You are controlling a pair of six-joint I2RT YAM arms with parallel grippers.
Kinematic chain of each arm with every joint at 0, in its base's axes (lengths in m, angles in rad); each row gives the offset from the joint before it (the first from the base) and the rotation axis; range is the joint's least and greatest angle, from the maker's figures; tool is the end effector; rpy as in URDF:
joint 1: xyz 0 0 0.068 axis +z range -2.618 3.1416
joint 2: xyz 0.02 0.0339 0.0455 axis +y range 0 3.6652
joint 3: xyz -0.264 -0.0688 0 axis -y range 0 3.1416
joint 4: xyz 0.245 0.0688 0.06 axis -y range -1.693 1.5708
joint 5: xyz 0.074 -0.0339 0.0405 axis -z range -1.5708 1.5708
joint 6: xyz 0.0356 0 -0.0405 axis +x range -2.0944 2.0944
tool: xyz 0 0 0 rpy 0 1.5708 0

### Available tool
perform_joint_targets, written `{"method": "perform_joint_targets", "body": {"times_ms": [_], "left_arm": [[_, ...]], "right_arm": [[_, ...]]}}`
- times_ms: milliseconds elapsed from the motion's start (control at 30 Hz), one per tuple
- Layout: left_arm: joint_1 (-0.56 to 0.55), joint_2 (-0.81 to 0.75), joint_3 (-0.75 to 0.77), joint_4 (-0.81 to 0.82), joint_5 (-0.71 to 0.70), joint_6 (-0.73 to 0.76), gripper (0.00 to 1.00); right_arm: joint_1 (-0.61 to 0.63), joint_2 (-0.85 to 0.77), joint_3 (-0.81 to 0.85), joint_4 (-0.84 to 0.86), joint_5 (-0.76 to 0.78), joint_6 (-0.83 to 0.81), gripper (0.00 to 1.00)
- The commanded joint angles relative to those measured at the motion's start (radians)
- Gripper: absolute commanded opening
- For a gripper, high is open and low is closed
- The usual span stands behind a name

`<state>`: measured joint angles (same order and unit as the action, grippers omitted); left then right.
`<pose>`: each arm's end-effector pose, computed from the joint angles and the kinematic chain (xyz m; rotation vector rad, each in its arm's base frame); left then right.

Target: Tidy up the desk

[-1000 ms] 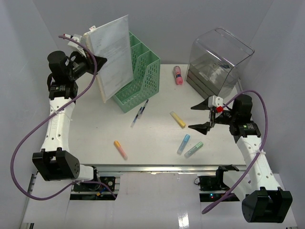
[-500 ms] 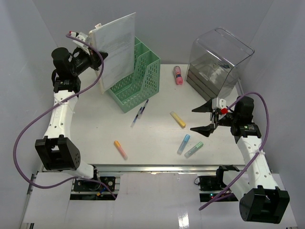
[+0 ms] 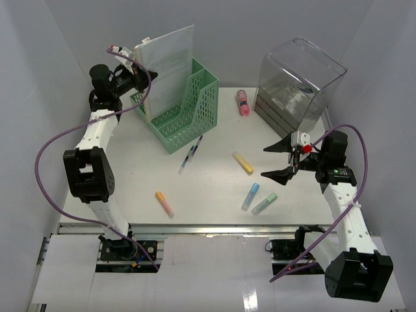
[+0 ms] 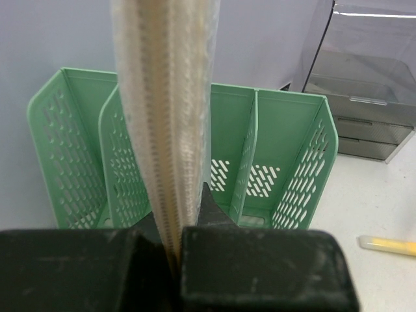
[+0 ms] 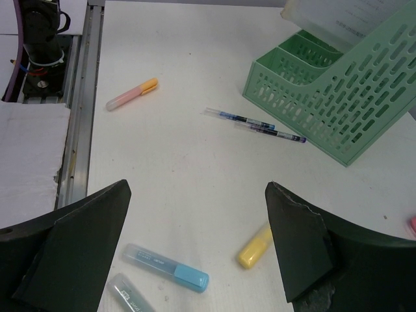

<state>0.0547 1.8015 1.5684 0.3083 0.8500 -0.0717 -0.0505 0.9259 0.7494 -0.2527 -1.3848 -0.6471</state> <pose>0.4306 -0.0032 0.3796 0.5929 1.4391 -0.6459 0.1878 0.0255 0.3070 -1.2184 1.2130 0.8498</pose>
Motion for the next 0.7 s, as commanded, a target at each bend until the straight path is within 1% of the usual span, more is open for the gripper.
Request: {"method": "perform_joint_targets", "body": {"times_ms": [0,100,233,500,567,600,667], "left_arm": [[-0.006,0.02,0.031,0.224,0.097,-0.049,0.0],[-0.006,0.05,0.0,0.306,0.118,-0.063,0.0],[-0.007,0.071,-0.084,0.504,0.13,-0.091,0.0],[-0.007,0.163,-0.076,0.607,0.141,-0.189,0.0],[-0.007,0.179,-0.076,0.64,0.162,-0.192,0.0],[-0.007,0.184,-0.085,0.687,0.17,-0.192,0.0],[-0.007,0.183,-0.113,0.706,0.169,-0.191,0.0]], "right_arm": [[-0.01,0.015,0.005,0.008,-0.028,-0.002,0.91],[-0.011,0.023,0.007,0.007,-0.028,0.0,0.9],[-0.011,0.033,0.01,0.007,-0.029,0.004,0.91],[-0.011,0.039,0.011,0.006,-0.026,0.009,0.9],[-0.011,0.036,0.011,0.006,-0.026,0.009,0.9],[-0.011,0.037,0.011,0.006,-0.026,0.009,0.91],[-0.011,0.035,0.01,0.007,-0.026,0.009,0.9]]}}
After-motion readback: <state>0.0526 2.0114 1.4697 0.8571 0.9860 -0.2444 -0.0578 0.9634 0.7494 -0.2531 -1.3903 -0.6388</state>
